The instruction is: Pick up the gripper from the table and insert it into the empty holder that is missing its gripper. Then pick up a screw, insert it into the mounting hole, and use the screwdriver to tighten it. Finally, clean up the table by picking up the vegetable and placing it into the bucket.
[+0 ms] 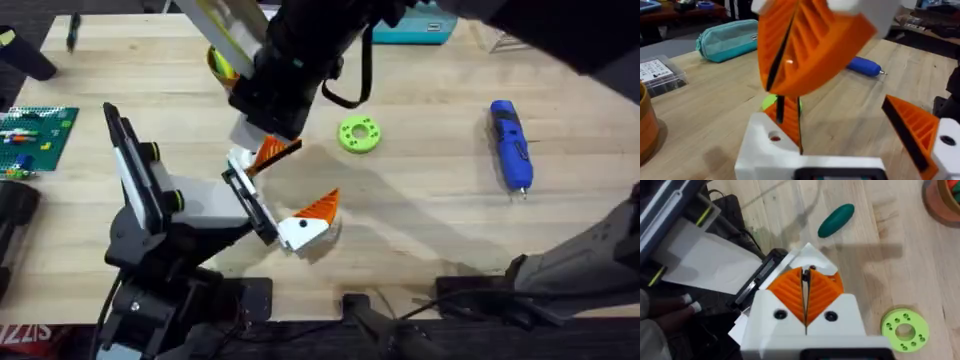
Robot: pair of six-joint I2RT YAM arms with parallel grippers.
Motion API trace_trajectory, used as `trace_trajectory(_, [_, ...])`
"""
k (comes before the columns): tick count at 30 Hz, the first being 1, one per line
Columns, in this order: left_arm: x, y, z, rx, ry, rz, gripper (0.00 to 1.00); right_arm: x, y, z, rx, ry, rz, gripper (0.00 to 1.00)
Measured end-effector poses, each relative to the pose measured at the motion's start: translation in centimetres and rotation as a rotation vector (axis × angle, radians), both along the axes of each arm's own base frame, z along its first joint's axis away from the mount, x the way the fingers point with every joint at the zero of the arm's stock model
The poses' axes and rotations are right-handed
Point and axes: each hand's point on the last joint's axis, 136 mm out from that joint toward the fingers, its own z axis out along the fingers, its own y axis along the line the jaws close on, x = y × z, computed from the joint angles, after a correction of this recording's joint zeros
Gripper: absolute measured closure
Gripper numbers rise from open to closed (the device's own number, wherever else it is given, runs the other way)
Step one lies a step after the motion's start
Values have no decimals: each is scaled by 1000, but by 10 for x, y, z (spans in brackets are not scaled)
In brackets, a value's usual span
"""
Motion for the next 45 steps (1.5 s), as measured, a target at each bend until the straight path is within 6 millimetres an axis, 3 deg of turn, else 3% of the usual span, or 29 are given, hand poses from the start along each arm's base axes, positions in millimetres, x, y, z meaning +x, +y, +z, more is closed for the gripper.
trace_trajectory(29, [0, 0, 0, 0, 1, 0, 12, 7, 2, -23, -55, 7, -5, 993])
trace_trajectory(45, [0, 0, 0, 0, 2, 0, 12, 6, 1, -24, -59, 10, -5, 995])
